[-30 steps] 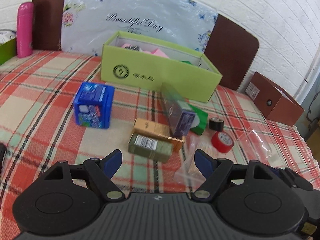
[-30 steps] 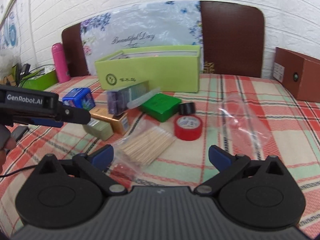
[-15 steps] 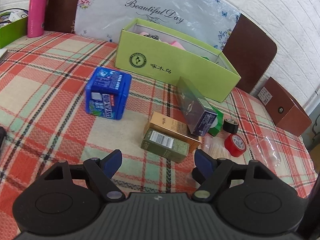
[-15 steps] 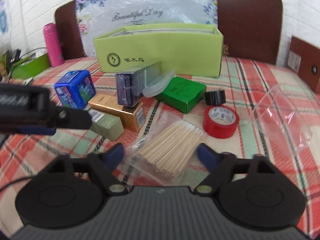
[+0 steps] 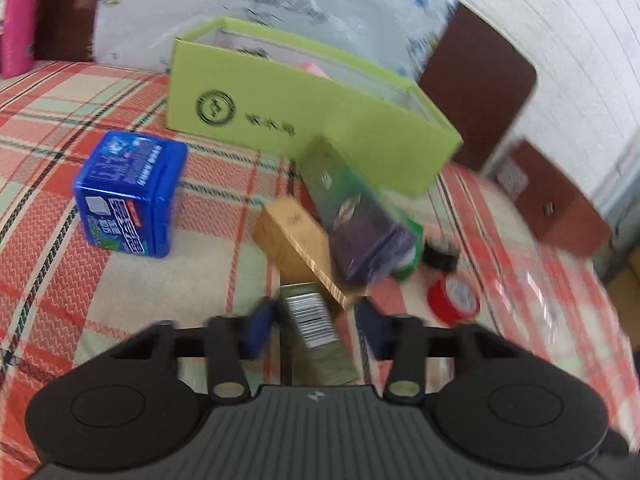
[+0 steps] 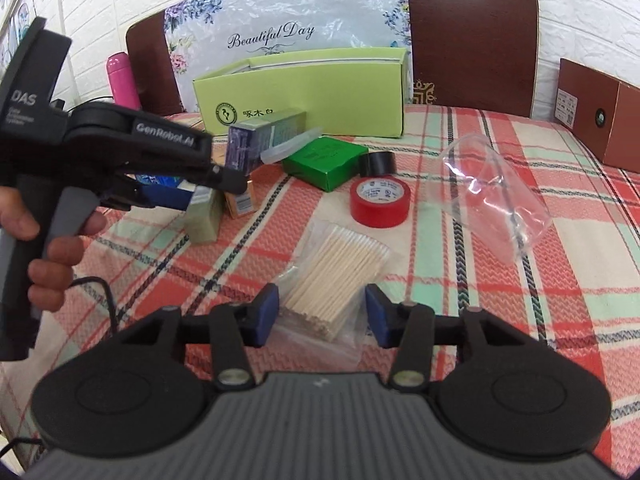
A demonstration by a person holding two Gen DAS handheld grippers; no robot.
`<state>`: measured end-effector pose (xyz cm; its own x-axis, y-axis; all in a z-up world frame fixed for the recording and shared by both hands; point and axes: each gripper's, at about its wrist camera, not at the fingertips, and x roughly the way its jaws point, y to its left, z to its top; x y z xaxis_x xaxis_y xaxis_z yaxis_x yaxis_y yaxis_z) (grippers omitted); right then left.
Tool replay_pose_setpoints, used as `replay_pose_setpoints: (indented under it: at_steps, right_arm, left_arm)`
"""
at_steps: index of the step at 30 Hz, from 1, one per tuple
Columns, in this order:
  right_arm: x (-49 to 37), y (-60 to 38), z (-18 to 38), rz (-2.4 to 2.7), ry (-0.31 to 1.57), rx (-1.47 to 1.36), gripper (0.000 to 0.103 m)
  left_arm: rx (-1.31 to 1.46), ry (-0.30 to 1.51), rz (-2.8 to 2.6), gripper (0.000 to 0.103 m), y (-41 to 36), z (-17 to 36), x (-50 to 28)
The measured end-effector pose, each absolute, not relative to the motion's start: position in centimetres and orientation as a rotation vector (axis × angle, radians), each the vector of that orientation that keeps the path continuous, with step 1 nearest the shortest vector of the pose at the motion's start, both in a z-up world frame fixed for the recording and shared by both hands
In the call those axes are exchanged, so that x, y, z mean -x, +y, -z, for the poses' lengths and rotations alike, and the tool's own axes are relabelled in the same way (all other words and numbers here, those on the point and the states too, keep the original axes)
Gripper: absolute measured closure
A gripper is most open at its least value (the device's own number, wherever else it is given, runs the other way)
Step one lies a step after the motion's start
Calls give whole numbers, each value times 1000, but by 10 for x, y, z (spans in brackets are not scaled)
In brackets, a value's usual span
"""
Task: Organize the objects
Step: 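Grasp the olive barcode box with the left tool while the right tool grasps the toothpick bag, then lift both held items into the lime-green box and open both tools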
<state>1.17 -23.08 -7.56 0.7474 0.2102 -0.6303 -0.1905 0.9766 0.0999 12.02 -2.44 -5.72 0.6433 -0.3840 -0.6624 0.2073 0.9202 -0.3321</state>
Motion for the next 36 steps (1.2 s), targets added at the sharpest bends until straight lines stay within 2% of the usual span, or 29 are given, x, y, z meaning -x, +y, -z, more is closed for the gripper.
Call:
replay_pose_setpoints:
  at_steps: [4, 6, 8, 9, 10, 17, 19, 20, 21, 23, 26, 29, 31, 32, 33, 36]
  right_arm:
    - [-10, -226, 75, -220, 700, -24, 43]
    - [-11, -224, 74, -216, 707, -32, 33]
    - [-13, -220, 73, -212, 715, -33, 27]
    - [-14, -219, 73, -205, 719, -31, 26]
    - [-16, -216, 72, -195, 723, -29, 25]
    - [-25, -208, 73, -134, 738, -15, 25]
    - [-25, -205, 74, -132, 732, 6, 28]
    - [-25, -204, 74, -137, 726, 17, 37]
    - [-24, -204, 74, -145, 721, 21, 46]
    - [-25, -205, 72, -156, 718, 12, 58]
    - [-25, -206, 71, -159, 727, 1, 57]
    - [-25, -205, 71, -153, 730, 15, 49]
    - [-24, -205, 72, -154, 727, 16, 49]
    - [-24, -206, 72, -156, 727, 16, 53]
    - [-24, -206, 71, -162, 725, 14, 61]
    - [-24, -210, 69, -170, 725, -15, 71]
  left_arm:
    - [197, 826, 379, 75, -14, 58, -101]
    - [202, 837, 369, 75, -8, 56, -92]
    - [205, 839, 349, 66, -3, 54, -84]
    - [205, 837, 345, 55, -3, 53, -82]
    - [205, 833, 338, 51, -3, 53, -81]
    - [184, 845, 357, 56, -14, 53, -86]
    - [178, 844, 359, 56, -17, 54, -87]
    - [171, 847, 365, 59, -18, 54, -88]
    - [161, 851, 372, 69, -19, 54, -88]
    - [152, 857, 372, 70, -20, 55, -89]
    - [166, 856, 361, 70, -20, 54, -90]
    - [167, 860, 363, 70, -20, 55, -90]
    - [160, 863, 365, 71, -21, 55, -91]
    - [154, 863, 364, 74, -21, 55, -91]
    - [145, 866, 363, 79, -22, 55, -91]
    - [156, 869, 364, 79, -21, 53, -91]
